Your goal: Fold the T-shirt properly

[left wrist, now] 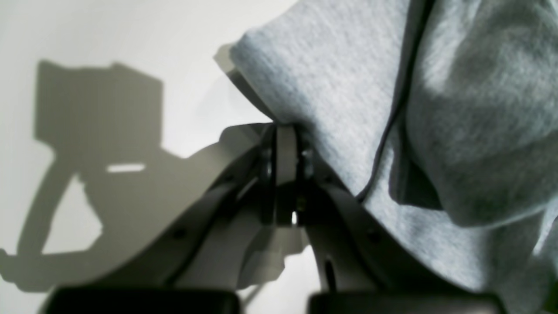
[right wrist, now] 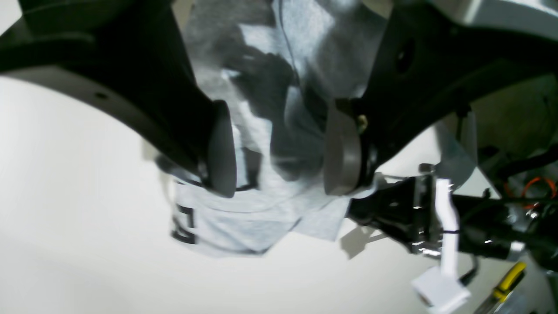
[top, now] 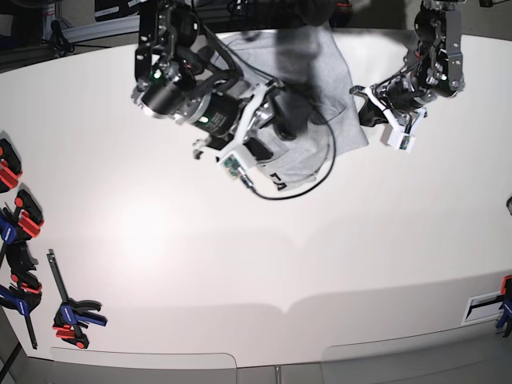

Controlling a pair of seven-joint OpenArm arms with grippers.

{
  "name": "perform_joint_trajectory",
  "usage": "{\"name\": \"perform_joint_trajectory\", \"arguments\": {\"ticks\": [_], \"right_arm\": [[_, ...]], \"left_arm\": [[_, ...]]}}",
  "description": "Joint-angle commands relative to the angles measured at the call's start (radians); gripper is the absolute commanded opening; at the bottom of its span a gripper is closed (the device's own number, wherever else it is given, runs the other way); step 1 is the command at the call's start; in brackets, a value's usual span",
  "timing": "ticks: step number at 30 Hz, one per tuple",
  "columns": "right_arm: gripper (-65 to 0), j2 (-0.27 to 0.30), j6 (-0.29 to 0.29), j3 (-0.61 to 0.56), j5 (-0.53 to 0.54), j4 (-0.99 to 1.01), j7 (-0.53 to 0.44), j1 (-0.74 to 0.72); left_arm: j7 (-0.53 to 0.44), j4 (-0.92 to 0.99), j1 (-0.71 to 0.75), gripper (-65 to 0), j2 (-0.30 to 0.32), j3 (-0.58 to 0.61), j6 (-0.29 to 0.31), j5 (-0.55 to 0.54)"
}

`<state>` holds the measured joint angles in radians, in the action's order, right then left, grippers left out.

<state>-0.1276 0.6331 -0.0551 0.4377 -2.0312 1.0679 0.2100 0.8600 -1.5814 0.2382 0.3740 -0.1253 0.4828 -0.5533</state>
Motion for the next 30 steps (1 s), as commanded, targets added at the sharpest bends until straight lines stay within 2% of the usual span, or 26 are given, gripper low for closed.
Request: {"name": "perform_joint_trajectory", "arguments": {"ticks": [1,20,22,25,26,30], "right_arm": [[-33.6,-0.005,0.016,0.007,0.019,-0.02,-0.027,-0.013],[-34.3,0.008,0.025,-0.018,0.015,0.057,-0.032,-0.016],[-41.0,0.008,0.025,-0.018,0.015,0.057,-0.026,-0.016],[-61.9,0.008,0.025,-0.018,0.015,0.057,-0.006,-0.016],[-65.0,0.008,0.025,-0.018,0.015,0.057,0.001,-0.016],[-65.0,0.008,0.025,-0.018,0.015,0.057,0.018,-0.016]], "left_arm": [[0.006,-0.007,-0.003,-65.0,0.009,-0.002,0.003,0.003],[0.005,-0.007,-0.003,-65.0,0.009,-0.002,0.003,0.003],[0.005,-0.007,-0.003,-65.0,0.009,-0.002,0.003,0.003],[0.005,-0.007,-0.003,-65.0,0.009,-0.002,0.003,0.003],[0.005,-0.007,-0.003,-65.0,0.009,-0.002,0.003,0.003],[0.005,-0.007,-0.003,-65.0,0.009,-0.002,0.003,0.003]]}}
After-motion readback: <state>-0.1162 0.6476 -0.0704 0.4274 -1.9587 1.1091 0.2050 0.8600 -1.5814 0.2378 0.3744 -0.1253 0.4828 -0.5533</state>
